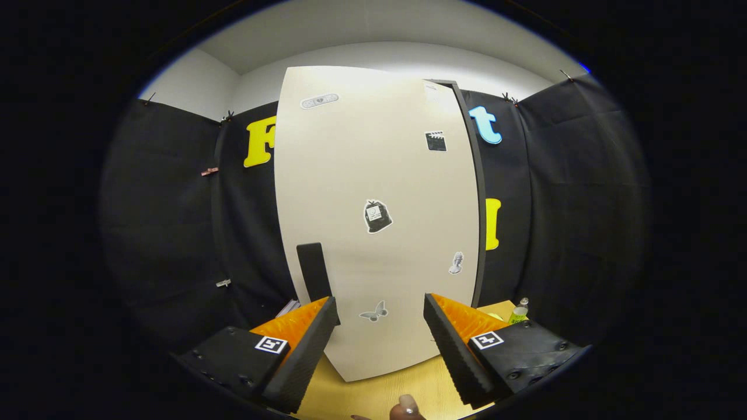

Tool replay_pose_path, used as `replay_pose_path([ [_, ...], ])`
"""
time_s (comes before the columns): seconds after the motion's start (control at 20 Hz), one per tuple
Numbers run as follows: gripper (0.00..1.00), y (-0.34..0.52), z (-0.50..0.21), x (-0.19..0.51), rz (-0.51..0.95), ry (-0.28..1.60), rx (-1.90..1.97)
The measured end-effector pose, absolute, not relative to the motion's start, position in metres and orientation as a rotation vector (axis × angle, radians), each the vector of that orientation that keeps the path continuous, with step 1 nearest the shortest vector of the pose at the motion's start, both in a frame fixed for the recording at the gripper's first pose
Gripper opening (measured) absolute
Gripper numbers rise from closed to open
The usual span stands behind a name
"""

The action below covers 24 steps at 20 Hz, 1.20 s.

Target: Open the shoe cabinet door, grab the shoes and put them into the shoe cabinet, then close the shoe cabinet door.

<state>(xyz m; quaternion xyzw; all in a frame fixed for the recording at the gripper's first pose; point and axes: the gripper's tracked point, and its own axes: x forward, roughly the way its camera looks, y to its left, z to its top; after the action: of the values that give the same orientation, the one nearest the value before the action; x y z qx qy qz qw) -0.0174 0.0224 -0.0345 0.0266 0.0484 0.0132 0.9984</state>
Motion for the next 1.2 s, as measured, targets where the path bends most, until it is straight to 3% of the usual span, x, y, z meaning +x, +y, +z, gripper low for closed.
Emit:
replay_pose_path([
  [1.2, 0.98, 0.006, -0.039, -0.02, -0.019, 0.095, 0.012],
])
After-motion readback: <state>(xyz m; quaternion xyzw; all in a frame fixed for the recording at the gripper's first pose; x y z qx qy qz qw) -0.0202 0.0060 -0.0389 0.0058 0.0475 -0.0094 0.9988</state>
